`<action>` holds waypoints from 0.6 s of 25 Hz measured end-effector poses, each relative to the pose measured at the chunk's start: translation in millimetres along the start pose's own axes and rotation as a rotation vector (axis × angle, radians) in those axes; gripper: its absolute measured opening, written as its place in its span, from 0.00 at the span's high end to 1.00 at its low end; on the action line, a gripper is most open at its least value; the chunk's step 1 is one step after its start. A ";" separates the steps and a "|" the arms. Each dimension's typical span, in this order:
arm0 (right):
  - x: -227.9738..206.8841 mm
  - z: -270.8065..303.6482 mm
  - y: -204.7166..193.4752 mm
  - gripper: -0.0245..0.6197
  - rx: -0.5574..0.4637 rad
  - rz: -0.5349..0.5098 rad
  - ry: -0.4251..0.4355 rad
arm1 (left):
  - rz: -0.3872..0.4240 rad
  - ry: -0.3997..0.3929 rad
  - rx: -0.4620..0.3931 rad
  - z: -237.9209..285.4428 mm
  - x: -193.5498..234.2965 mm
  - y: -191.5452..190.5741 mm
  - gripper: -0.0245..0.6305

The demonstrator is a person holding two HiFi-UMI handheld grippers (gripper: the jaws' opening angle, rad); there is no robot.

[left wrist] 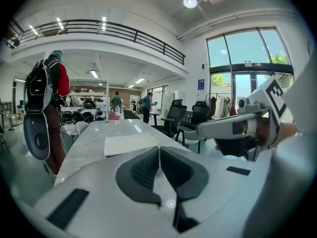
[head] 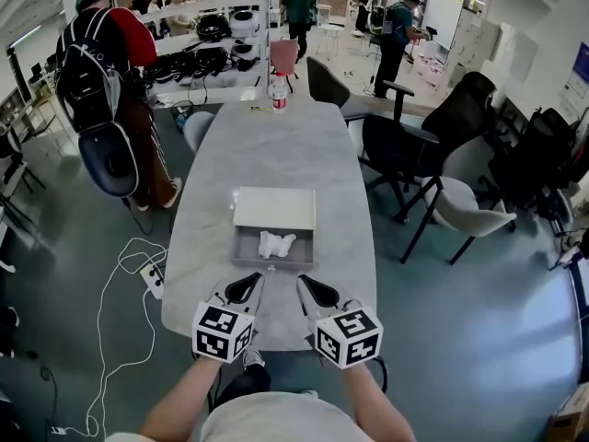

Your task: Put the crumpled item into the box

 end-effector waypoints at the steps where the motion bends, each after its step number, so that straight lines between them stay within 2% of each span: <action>1: 0.8 -0.1 -0.1 0.95 -0.002 -0.001 0.007 | -0.002 0.008 -0.002 -1.6 -0.6 -1.1 0.93; 6: 3.6 -1.5 -0.5 0.95 -0.009 -0.005 0.025 | -0.022 0.035 -0.011 -7.0 0.1 -3.3 0.94; 15: 2.9 -2.5 0.8 0.95 -0.005 -0.001 0.020 | -0.034 0.031 -0.008 -5.7 0.2 -1.1 0.94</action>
Point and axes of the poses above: the fingertips, and each gripper's own axes: z forward along the fingers, x to its left, y out of its top, the point moved 6 cm from there along -z, backward along the fingers, and after that the axes turned 8 degrees about -z, right-handed, at the moved point
